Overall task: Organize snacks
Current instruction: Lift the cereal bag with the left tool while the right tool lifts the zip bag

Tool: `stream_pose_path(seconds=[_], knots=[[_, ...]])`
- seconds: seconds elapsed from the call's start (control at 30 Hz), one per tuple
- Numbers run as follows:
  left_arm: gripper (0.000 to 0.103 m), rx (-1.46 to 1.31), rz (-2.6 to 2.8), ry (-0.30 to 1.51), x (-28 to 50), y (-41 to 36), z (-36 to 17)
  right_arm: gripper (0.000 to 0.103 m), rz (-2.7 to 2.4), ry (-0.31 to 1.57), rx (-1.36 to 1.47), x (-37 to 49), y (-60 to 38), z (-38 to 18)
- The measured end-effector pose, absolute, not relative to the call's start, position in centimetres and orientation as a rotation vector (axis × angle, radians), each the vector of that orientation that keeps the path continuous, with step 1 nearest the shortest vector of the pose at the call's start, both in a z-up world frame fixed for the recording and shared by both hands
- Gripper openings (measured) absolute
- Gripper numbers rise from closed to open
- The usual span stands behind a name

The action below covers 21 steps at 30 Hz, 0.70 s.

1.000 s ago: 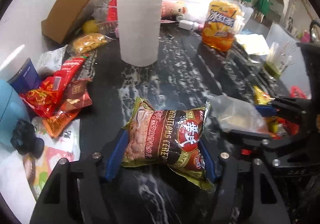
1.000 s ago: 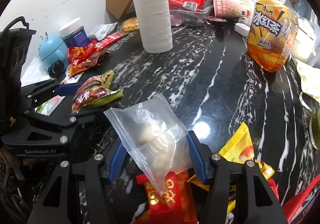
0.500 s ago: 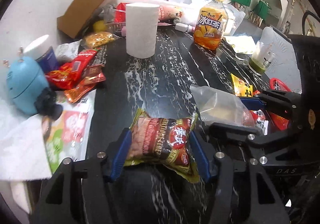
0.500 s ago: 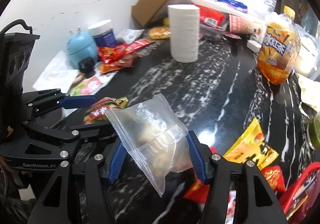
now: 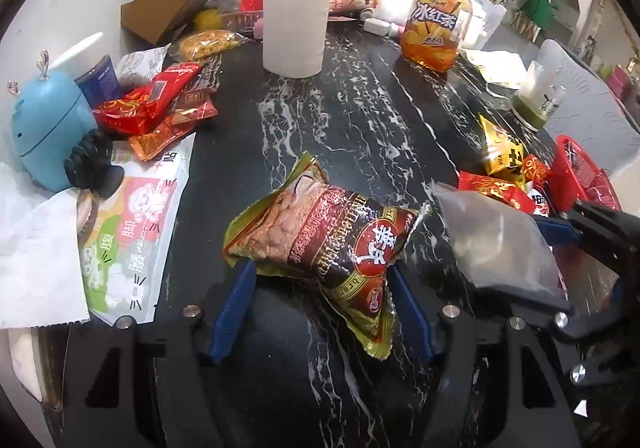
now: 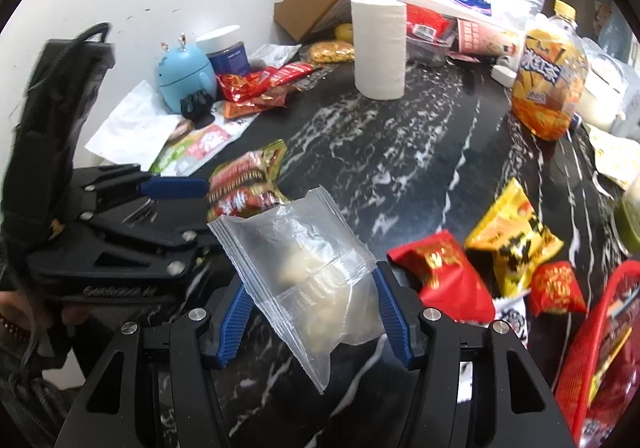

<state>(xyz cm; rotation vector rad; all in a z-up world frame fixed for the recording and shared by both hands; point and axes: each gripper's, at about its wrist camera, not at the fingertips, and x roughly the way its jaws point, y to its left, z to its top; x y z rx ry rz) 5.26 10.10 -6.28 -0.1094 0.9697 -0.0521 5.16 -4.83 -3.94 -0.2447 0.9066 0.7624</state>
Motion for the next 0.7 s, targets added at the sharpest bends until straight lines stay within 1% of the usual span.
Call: stream_pose_path(seconds=[0.1, 0.2, 0.3, 0.4, 0.63, 0.7], knots=[[0.067, -0.119, -0.079, 0.910, 4.7, 10.0, -5.1, 0.059, 0.751, 0.913, -0.242, 5.2, -5.2, -4.0], [0.067, -0.066, -0.077, 0.830, 4.2, 9.7, -3.4, 0.059, 0.743, 0.917, -0.233, 5.4, -5.3, -4.1], [0.067, -0.012, -0.057, 0.789, 4.6, 9.7, -2.6, 0.059, 0.735, 0.923, -0.235, 5.7, -5.2, -4.4], [0.067, -0.008, -0.057, 0.810, 5.7, 10.1, -2.8, 0.059, 0.736, 0.934, -0.231, 6.0, -5.0, -4.6], [0.067, -0.126, -0.105, 0.914, 8.0, 11.2, -5.0, 0.059, 0.722, 0.946, -0.220, 7.0, -5.0, -4.7], [0.077, -0.124, -0.109, 0.923, 8.3, 11.1, -5.4, 0.059, 0.719, 0.950, -0.219, 7.3, -5.0, -4.8]])
